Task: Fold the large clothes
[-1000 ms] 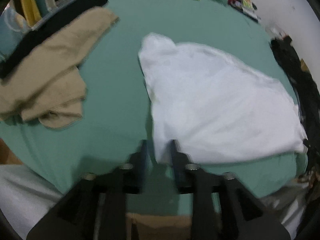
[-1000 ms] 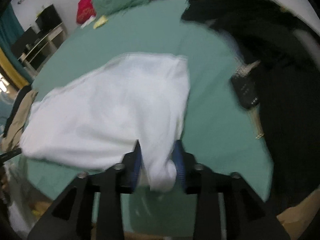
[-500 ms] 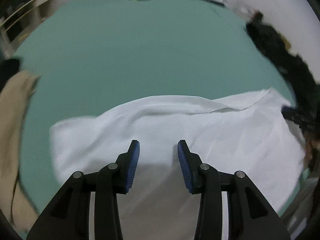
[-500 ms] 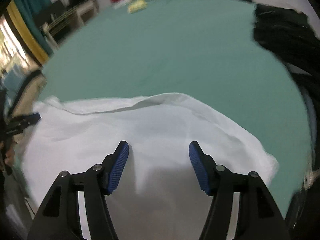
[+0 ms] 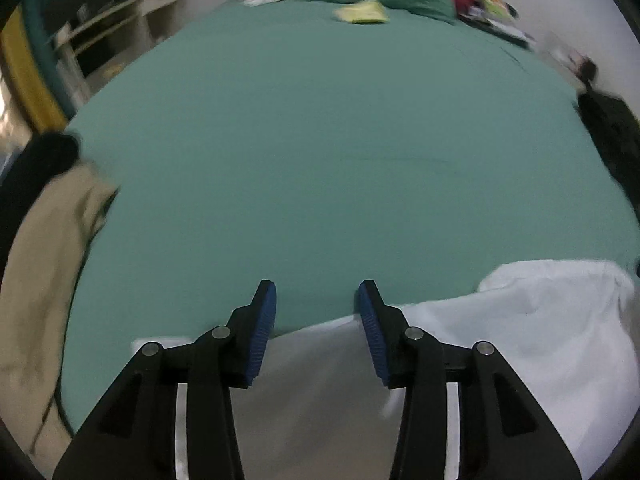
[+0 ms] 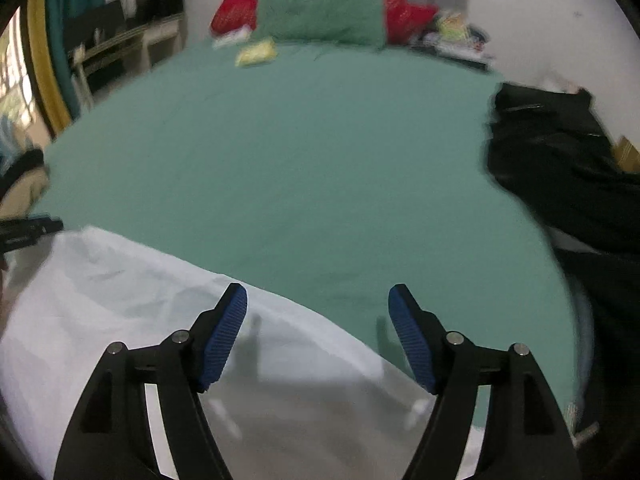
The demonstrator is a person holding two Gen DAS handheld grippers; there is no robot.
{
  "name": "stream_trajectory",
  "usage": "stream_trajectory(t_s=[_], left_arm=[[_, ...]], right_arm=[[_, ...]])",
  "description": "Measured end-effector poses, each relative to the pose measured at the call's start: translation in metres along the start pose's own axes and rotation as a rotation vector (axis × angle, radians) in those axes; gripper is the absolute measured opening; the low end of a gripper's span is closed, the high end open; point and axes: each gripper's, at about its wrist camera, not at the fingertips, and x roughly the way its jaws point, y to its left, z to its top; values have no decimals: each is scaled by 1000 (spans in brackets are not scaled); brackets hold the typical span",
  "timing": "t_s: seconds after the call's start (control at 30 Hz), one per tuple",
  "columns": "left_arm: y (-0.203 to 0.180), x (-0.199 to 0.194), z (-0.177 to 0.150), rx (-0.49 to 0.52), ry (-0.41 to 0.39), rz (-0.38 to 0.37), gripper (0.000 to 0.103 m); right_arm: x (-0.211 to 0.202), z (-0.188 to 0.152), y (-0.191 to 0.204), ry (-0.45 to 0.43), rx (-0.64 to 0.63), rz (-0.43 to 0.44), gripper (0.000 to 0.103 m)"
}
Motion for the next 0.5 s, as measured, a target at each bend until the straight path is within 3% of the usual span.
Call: stream_trajectory(t_s=[0.13, 0.23, 0.27, 0.33, 0.37, 0.43, 0.5], left_arm=[[25, -31, -19, -10, -28, -21, 46], [36, -37, -43, 4, 29, -15, 46], [39, -36, -53, 15, 55, 2, 46], [47, -28, -71, 21, 103, 66, 46], [54, -29, -78, 8, 99, 71, 46], [58, -35, -84, 15, 80, 116, 46], [61, -38, -88, 2, 76, 137, 46]], right_arm=[[-51, -46, -49, -24, 194, 57, 73], [-57, -80, -67, 47, 307, 146, 73], [-53, -91, -68, 87, 308, 122, 73], [-39, -103, -66, 181, 274, -20, 73], [-32, -108, -66, 193, 233, -84, 73], [-32, -108, -66, 181, 205, -109, 73], [-41, -102, -64, 189, 202, -204, 73]])
